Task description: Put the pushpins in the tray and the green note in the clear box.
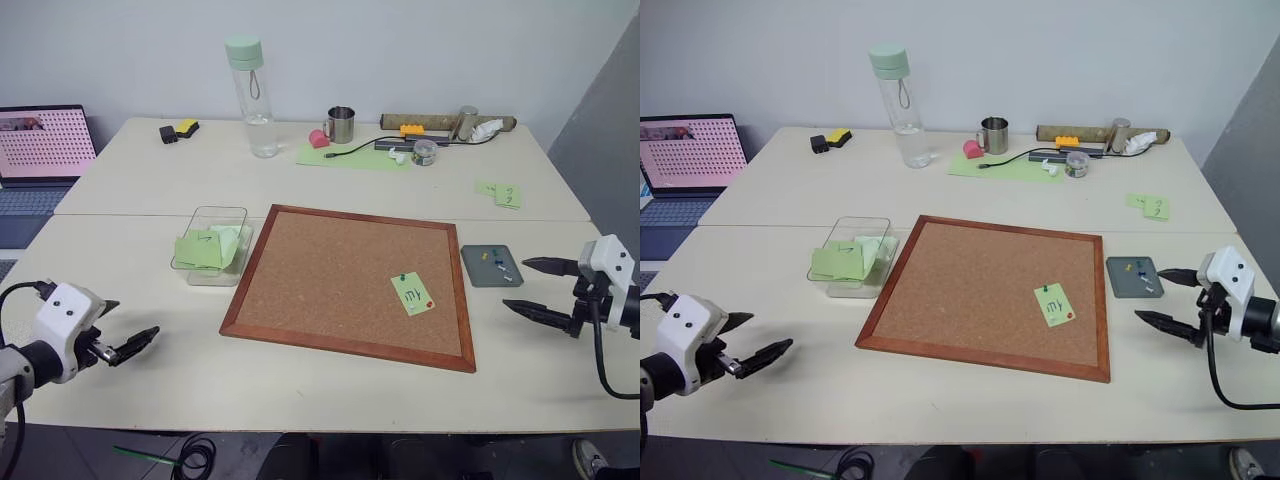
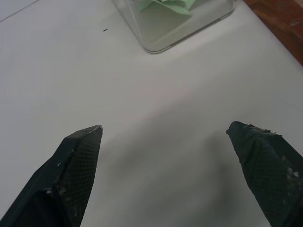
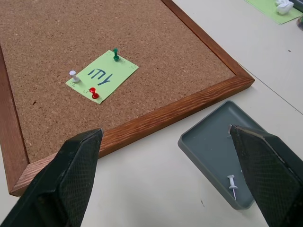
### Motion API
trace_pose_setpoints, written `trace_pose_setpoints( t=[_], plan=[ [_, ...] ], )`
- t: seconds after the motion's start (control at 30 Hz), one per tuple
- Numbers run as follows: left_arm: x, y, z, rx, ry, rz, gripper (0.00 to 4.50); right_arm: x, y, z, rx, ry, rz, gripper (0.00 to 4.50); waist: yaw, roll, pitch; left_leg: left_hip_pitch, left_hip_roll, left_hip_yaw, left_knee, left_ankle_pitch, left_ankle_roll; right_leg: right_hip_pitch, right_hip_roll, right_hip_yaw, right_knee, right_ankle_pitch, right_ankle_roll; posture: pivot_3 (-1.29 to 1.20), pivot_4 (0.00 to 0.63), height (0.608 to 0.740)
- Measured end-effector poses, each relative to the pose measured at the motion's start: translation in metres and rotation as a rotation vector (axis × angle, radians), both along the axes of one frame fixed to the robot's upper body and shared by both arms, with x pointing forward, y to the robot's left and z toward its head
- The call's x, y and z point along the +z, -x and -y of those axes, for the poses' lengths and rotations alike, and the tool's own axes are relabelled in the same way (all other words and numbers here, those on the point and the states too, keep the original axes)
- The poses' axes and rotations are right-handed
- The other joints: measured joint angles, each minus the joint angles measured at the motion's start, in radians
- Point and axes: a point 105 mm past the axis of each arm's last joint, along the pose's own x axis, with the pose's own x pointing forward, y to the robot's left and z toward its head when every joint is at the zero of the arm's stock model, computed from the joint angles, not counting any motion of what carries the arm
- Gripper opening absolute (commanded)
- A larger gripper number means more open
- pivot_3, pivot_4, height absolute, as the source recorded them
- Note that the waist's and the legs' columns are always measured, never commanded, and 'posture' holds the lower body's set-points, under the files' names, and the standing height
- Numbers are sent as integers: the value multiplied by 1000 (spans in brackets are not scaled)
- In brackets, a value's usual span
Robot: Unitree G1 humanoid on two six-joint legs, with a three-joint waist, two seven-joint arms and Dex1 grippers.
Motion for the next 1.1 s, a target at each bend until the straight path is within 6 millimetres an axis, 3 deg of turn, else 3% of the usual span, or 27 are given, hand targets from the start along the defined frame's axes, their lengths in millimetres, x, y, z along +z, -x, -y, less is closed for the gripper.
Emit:
trace_pose_setpoints(
  t=[0.47, 0.77, 0.97, 1.1],
  plan=[
    [-7, 8, 3, -6, 8, -53, 4500, -2, -1, -1, 15, 33, 1, 4475, 0, 0, 0, 0, 0, 0, 0, 0, 0, 0, 0, 0, 0, 0, 0, 0, 150, 740],
    [1, 2, 7, -24, 6, -22, 4500, -3, -3, -1, 14, 38, 4, 4475, 0, 0, 0, 0, 0, 0, 0, 0, 0, 0, 0, 0, 0, 0, 0, 0, 150, 740],
    [20, -13, 25, -70, 62, 55, 4500, 0, -4, -5, 26, 36, 11, 4475, 2, 0, 0, 0, 0, -1, 0, 0, 0, 0, 0, -1, 0, 0, 0, 0, 150, 740],
    [34, -22, 53, -179, 107, 88, 3807, 3, -3, -13, 52, 33, 16, 4500, 1, 0, 0, -1, 0, -1, 0, 0, 0, 0, 0, -1, 0, 0, 0, 0, 150, 740]
  ],
)
